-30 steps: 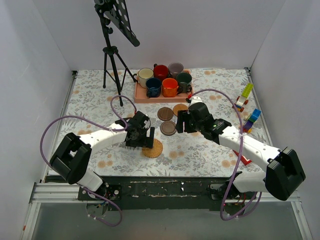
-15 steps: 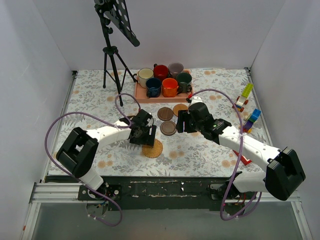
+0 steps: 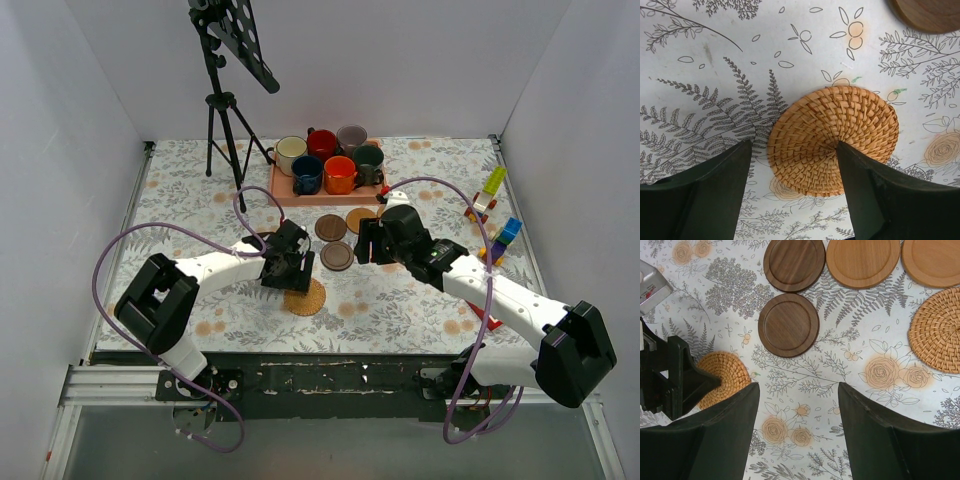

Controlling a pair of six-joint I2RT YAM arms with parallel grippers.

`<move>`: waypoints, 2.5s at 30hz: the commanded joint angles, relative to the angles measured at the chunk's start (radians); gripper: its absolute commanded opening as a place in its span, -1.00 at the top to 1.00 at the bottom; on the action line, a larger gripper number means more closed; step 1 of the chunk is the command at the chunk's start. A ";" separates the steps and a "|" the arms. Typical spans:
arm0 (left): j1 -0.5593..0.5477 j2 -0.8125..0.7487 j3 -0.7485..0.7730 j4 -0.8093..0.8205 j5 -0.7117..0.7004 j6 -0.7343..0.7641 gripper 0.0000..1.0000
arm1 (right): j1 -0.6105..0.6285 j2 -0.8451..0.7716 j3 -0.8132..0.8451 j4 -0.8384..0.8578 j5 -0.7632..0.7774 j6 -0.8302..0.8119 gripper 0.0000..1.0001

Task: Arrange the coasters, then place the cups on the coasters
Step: Move the coaster to the center of the board.

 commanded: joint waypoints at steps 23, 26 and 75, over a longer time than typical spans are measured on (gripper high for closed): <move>-0.033 -0.006 -0.031 -0.005 -0.005 -0.014 -0.36 | -0.002 -0.039 -0.031 0.024 0.020 -0.006 -0.43; -0.033 0.015 -0.028 0.015 -0.005 -0.007 -0.34 | -0.002 -0.038 -0.028 0.026 0.026 -0.007 -0.42; 0.530 0.170 0.101 -0.008 -0.248 0.109 0.14 | -0.008 -0.070 0.026 -0.056 0.120 -0.023 -0.42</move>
